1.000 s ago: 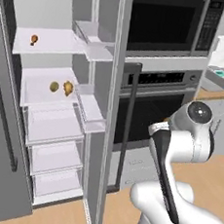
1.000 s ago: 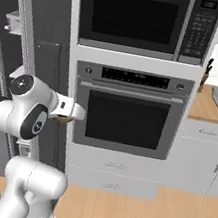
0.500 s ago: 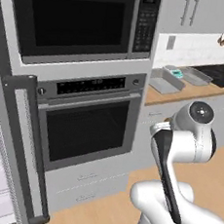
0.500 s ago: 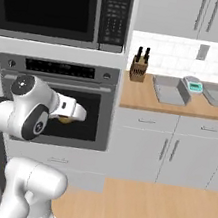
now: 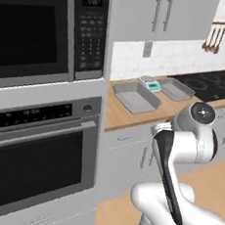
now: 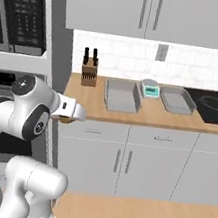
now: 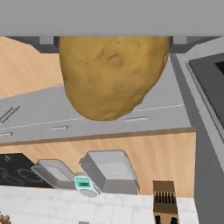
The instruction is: Place one potato and one chicken drumstick in each tupperware on the nearby counter, to pack two identical lunches.
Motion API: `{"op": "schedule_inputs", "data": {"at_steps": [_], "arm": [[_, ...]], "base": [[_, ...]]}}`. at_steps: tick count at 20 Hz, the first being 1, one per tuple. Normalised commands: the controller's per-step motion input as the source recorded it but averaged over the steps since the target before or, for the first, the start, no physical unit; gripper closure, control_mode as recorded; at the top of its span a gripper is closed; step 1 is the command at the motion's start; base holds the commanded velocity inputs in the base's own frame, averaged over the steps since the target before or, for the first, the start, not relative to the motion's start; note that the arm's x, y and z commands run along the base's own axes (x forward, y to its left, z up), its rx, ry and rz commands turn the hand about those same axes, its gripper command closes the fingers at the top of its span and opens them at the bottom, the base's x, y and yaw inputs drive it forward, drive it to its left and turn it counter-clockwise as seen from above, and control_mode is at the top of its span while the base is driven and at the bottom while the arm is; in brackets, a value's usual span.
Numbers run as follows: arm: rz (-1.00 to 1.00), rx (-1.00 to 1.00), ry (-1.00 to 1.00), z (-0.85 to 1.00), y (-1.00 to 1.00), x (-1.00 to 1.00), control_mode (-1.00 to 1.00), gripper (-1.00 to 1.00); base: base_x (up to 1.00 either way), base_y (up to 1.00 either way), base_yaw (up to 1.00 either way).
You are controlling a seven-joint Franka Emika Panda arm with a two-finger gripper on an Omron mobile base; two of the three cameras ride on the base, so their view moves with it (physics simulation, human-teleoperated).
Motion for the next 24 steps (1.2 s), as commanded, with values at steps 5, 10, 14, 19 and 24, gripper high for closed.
{"op": "schedule_inputs", "data": {"at_steps": [5, 10, 14, 19, 24], "arm": [[0.00, 0.00, 0.00, 0.00, 0.00, 0.00, 1.00, 1.00], [0.00, 0.00, 0.00, 0.00, 0.00, 0.00, 1.00, 1.00], [0.00, 0.00, 0.00, 0.00, 0.00, 0.00, 1.00, 1.00], [0.00, 0.00, 0.00, 0.00, 0.00, 0.00, 1.00, 1.00], [0.00, 0.00, 0.00, 0.00, 0.00, 0.00, 1.00, 1.00]], "base": [[1.00, -1.00, 0.00], [0.91, -0.92, 0.19], [0.51, -0.40, 0.46], [0.34, 0.08, 0.52], [0.74, 0.05, 0.40]]}}
